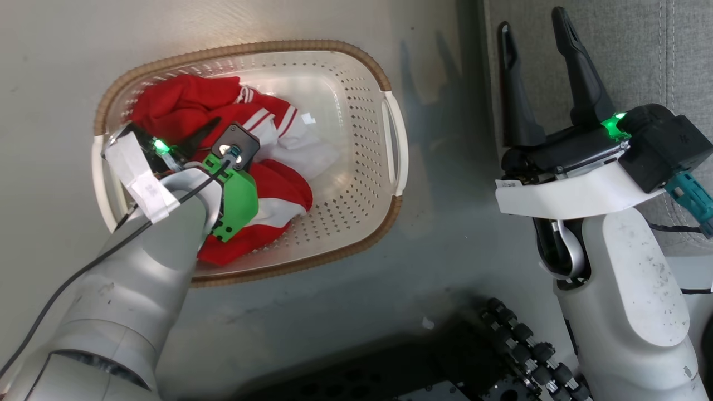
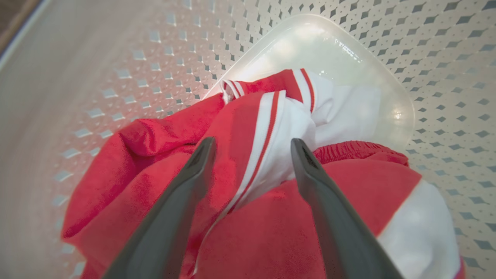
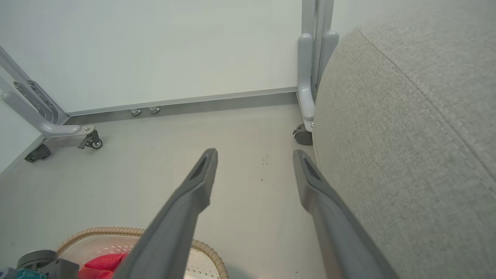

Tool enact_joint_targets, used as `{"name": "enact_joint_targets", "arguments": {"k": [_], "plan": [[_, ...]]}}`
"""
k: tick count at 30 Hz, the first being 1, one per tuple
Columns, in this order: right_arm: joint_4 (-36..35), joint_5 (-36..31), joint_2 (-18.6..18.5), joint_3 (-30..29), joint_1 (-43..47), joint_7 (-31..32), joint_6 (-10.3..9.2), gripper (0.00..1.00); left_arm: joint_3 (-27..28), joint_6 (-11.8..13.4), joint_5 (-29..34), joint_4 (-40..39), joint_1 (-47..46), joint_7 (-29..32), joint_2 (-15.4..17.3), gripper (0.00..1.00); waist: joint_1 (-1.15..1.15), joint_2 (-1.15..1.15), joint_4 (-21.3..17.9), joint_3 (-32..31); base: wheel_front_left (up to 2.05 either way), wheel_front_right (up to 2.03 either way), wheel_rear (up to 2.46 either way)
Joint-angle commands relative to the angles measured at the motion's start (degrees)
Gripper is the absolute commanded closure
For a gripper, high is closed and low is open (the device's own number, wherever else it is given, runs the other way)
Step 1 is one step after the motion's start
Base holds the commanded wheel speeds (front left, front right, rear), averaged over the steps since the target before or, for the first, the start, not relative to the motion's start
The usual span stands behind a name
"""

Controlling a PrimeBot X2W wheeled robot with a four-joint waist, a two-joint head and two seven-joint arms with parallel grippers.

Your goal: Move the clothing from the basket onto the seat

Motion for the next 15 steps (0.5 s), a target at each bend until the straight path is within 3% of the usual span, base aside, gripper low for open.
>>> {"name": "enact_joint_targets", "arguments": {"k": [1, 15], "plan": [[0.0, 0.4, 0.0, 0.2, -0.8, -0.2, 0.0, 0.0, -0.5, 0.0, 0.8, 0.3, -1.3, 0.9, 0.7, 0.0, -0.01, 0.0, -1.6, 1.7, 0.0, 0.0, 0.0], [-0.4, 3.6, 0.0, 2.4, -1.1, -0.2, 0.0, 0.0, -1.9, 2.9, 0.4, 1.6, -4.6, 11.6, 3.7, 0.0, -0.01, 0.0, -4.1, 4.4, 0.0, 0.0, 0.0]]}}
